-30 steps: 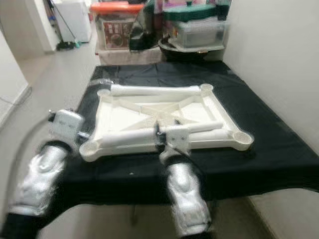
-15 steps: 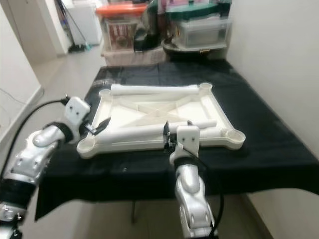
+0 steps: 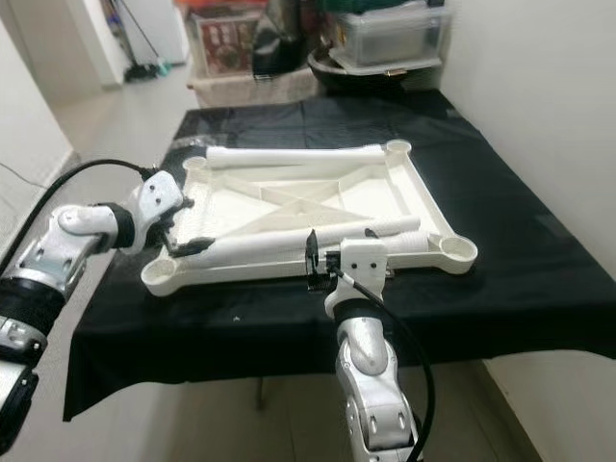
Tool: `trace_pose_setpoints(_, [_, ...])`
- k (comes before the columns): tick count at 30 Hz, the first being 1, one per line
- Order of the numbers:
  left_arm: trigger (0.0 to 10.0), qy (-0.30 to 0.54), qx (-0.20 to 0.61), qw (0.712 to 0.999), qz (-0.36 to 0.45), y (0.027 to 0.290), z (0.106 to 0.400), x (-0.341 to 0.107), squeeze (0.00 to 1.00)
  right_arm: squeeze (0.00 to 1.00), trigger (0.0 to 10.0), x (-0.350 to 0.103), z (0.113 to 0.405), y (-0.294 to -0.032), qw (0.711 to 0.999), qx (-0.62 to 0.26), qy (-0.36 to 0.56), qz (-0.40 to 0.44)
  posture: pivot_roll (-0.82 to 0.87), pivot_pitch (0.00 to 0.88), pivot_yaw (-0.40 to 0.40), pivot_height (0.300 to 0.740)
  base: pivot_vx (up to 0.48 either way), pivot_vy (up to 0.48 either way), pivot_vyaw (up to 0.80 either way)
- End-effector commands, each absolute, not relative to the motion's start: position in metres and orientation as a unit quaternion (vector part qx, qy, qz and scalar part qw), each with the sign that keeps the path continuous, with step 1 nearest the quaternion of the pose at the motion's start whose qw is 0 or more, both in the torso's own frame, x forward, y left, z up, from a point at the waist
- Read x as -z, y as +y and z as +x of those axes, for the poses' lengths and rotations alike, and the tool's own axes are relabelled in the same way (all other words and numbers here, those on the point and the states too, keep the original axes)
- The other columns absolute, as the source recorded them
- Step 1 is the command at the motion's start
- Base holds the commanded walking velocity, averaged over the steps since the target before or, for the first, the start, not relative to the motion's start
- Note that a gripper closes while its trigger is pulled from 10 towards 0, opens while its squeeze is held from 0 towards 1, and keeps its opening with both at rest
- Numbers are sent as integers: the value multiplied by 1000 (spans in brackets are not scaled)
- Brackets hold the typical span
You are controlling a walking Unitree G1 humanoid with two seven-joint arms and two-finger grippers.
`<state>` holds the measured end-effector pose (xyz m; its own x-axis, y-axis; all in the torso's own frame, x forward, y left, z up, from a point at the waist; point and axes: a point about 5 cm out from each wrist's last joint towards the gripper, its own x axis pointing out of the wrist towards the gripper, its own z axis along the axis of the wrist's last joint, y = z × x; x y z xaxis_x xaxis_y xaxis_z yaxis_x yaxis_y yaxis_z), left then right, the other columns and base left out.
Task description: Building children table
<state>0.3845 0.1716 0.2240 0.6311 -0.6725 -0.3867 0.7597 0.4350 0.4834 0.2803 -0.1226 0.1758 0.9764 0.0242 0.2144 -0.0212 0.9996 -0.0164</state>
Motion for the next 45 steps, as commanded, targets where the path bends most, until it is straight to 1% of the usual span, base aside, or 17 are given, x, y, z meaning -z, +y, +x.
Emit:
trace_pose_setpoints(1, [10000, 84, 432, 834, 332, 179, 385, -224, 1000, 0, 10000, -177, 277, -124, 995, -12, -103, -6, 90, 165, 64, 740, 0, 0, 0])
trace_pose_setpoints(2, [10000, 95, 437, 831, 332, 180, 386, -225, 773, 0, 10000, -177, 276, -125, 995, -12, -102, -6, 91, 174, 62, 740, 0, 0, 0])
trace_pose_setpoints(3, [10000, 104, 442, 825, 336, 181, 388, -226, 0, 0, 10000, -177, 275, -126, 995, -12, -99, -7, 91, 174, 62, 740, 0, 0, 0])
trace_pose_setpoints(4, [10000, 104, 442, 825, 336, 181, 388, -226, 0, 0, 10000, -177, 275, -126, 995, -12, -99, -7, 91, 174, 62, 740, 0, 0, 0])
trace_pose_setpoints(5, [10000, 119, 448, 817, 344, 183, 390, -234, 0, 0, 10000, -177, 273, -126, 995, -12, -94, -8, 88, 182, 63, 740, 0, 0, 0])
trace_pose_setpoints(11, [10000, 141, 454, 802, 362, 189, 392, -243, 0, 0, 10000, -178, 270, -124, 996, -15, -88, -5, 86, 181, 65, 740, 0, 0, 0])
trace_pose_setpoints(13, [10000, 145, 457, 799, 363, 191, 392, -244, 0, 0, 10000, -179, 270, -123, 996, -15, -88, -4, 86, 181, 66, 740, 0, 0, 0])
trace_pose_setpoints(17, [10000, 181, 453, 779, 395, 203, 390, -237, 0, 0, 10000, -184, 268, -123, 996, -12, -91, -1, 85, 183, 70, 740, 0, 0, 0])
trace_pose_setpoints(21, [10000, 189, 452, 774, 400, 206, 389, -235, 0, 0, 10000, -185, 267, -124, 996, -10, -91, 0, 87, 187, 72, 740, 0, 0, 0])
trace_pose_setpoints(23, [10000, 199, 446, 768, 414, 211, 388, -233, 0, 0, 10000, -186, 267, -126, 996, -8, -90, 1, 85, 189, 72, 740, 0, 0, 0])
trace_pose_setpoints(31, [10000, 202, 436, 766, 427, 216, 388, -232, 0, 0, 10000, -186, 266, -128, 996, -6, -87, 3, 89, 196, 73, 740, 0, 0, 0])
trace_pose_setpoints(36, [10000, 195, 432, 773, 421, 217, 388, -230, 0, 0, 10000, -188, 264, -128, 996, -8, -85, 5, 83, 203, 75, 740, 0, 0, 0])
trace_pose_setpoints(37, [2667, 191, 429, 777, 420, 218, 388, -230, 0, 0, 10000, -188, 263, -128, 996, -8, -85, 5, 78, 209, 74, 740, 0, 0, 0])
trace_pose_setpoints(38, [2667, 188, 426, 779, 419, 218, 388, -229, 0, 0, 10000, -188, 263, -128, 996, -8, -85, 5, 78, 209, 74, 740, 0, 0, 0])
trace_pose_setpoints(39, [0, 185, 423, 782, 418, 218, 389, -229, 0, 0, 10000, -188, 262, -128, 996, -8, -85, 5, 73, 212, 76, 740, 0, 0, 0])
trace_pose_setpoints(45, [0, 172, 413, 790, 418, 219, 389, -228, 0, 0, 10000, -190, 262, -130, 996, -7, -85, 3, 69, 213, 77, 740, 0, 0, 0])
